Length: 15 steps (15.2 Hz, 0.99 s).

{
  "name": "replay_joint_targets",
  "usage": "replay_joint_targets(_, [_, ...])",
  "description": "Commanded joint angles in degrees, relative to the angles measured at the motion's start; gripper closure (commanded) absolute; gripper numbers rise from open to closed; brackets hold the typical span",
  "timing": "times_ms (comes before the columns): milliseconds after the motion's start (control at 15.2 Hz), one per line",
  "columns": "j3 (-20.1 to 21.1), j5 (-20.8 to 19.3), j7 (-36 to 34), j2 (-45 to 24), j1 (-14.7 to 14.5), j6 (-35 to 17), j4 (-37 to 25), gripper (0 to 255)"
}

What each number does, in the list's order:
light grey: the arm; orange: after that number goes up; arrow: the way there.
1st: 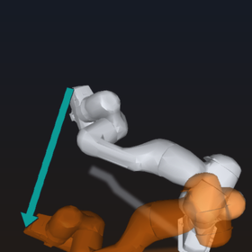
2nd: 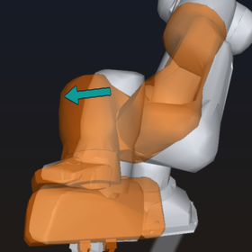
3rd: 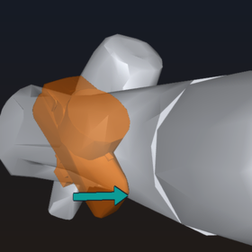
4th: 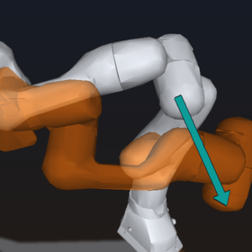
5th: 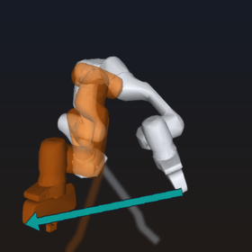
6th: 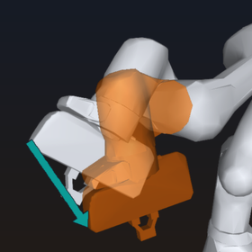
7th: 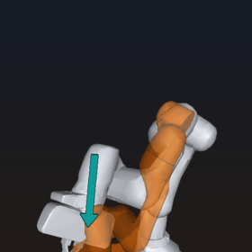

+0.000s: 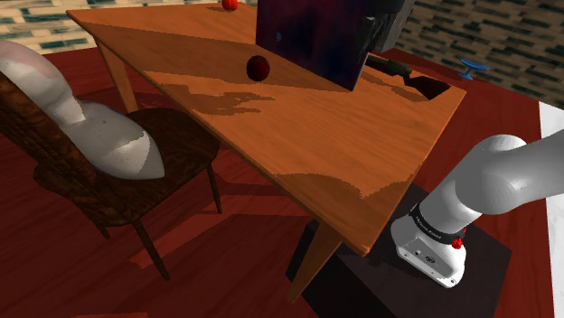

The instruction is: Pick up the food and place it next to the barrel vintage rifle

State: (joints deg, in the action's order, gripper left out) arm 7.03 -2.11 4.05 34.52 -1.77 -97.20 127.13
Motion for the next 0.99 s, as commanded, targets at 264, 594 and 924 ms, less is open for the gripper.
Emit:
replay_joint_targets(264, [6.26, -6.24, -3.94, -12.63, 0.25, -4.6, -7.55, 0])
replay_joint_targets(594, [11.21, -13.92, -8.27, -24.1, 0.28, -5.59, -16.13, 0])
replay_joint_targets(924, [14.92, -23.6, -12.7, -36.55, -1.34, -3.79, -26.66, 0])
